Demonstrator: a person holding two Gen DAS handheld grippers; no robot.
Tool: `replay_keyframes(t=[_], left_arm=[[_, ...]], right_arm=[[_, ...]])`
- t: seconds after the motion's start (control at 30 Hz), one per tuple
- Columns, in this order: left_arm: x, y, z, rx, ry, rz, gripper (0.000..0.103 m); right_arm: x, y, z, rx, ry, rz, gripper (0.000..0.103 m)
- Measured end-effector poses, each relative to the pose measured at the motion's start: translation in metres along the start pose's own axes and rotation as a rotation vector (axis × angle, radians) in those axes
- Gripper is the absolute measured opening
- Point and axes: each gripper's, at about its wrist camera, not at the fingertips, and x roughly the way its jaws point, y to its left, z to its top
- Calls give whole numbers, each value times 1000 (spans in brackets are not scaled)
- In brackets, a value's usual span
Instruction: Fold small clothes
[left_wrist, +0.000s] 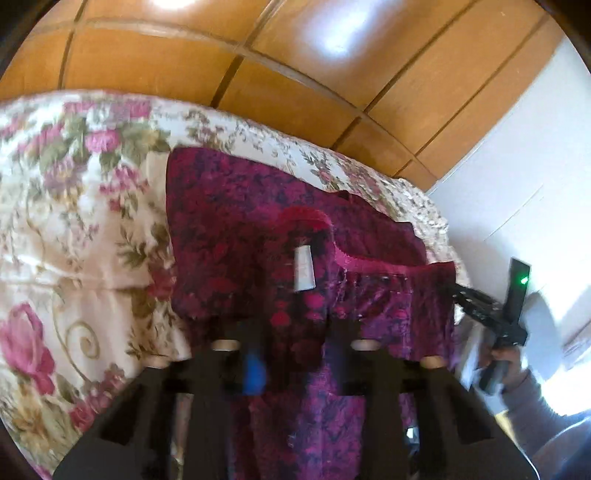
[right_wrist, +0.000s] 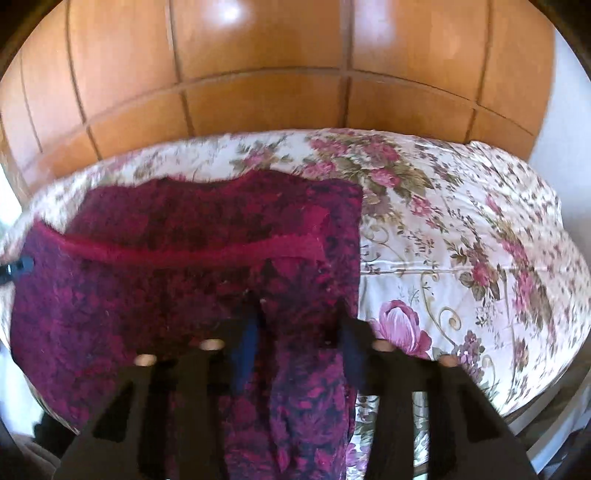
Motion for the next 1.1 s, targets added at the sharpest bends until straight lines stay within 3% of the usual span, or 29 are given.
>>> replay_keyframes(t=[0.27,0.43,0.57,0.8,1.1], left_arm=[[-45,-18,-8,39,-94,-12,14],[-56,-28,18,68,-154,20,14],[-43,-27,48,105,-170,67,14],[9,-1,102,80,-150,146,13],[78,40,135,5,-73,238,13]], right_arm=[[-64,-5,10,37,-83,96,19],[-73,-9,39,79,-146,135,19],[-46,-10,72,97,-165,116,19],[19,-21,117,151,-150,60,18],[106,-24,134,125,-71,-51,19]])
